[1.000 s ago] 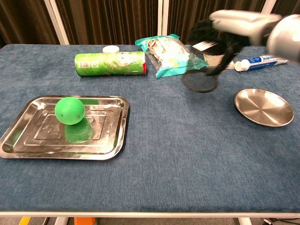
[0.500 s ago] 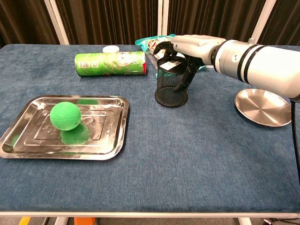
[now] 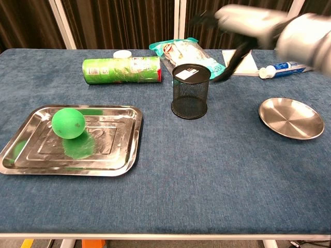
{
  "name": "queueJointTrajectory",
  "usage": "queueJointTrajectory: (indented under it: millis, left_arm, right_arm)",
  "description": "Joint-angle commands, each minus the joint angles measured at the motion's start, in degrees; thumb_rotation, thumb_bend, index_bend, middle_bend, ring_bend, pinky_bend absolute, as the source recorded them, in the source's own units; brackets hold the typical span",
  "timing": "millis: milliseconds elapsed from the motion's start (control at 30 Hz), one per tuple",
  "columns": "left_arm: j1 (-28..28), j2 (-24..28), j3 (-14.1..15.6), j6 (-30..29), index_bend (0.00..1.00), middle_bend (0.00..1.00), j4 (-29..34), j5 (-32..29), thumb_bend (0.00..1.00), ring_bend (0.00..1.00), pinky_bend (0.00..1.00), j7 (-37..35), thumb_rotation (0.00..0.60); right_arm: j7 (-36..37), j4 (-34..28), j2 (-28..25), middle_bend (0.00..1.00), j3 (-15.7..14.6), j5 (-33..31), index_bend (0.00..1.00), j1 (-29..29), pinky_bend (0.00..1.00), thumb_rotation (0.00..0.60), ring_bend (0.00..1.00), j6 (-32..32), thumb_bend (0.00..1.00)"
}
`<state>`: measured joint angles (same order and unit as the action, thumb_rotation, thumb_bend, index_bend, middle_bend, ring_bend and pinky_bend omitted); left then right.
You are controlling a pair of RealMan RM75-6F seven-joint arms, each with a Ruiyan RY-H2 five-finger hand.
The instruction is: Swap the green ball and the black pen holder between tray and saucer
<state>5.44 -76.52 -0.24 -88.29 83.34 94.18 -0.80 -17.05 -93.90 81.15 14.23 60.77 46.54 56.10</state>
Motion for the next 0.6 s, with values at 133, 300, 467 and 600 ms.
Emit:
queueJointTrajectory:
  millis: [133,300,467,600]
  left_arm:
    - [5.4,0.6,-0.7,6.9,0.15,0.11,4.8,1.3,0.17,0.05,0.19,3.1,0.600]
    - [10.0,0.0,-2.4,11.9,0.15,0.11,5.9,0.9,0.17,0.05,0.22,3.1,0.600]
    - [13.9,-0.9,-3.5,18.1,0.15,0.11,6.0,-1.7,0.17,0.05,0.22,2.5,0.600]
    - [15.6,-1.3,-3.0,21.8,0.15,0.12,6.3,-3.6,0.17,0.05,0.24,3.3,0.600]
  right_arm:
    - [9.4,-10.8,-16.8,0.01,-1.3,9.0,0.00,-12.3,0.10,0.600,0.00,12.3,0.00]
    - [14.3,-12.5,-23.2,0.01,-4.0,12.6,0.00,-19.5,0.10,0.600,0.00,18.1,0.00]
    - [17.6,-12.5,-24.0,0.01,-7.3,16.7,0.00,-25.7,0.10,0.600,0.00,23.7,0.00]
    - [17.9,-12.3,-23.1,0.01,-9.6,19.8,0.00,-29.4,0.10,0.600,0.00,27.5,0.00]
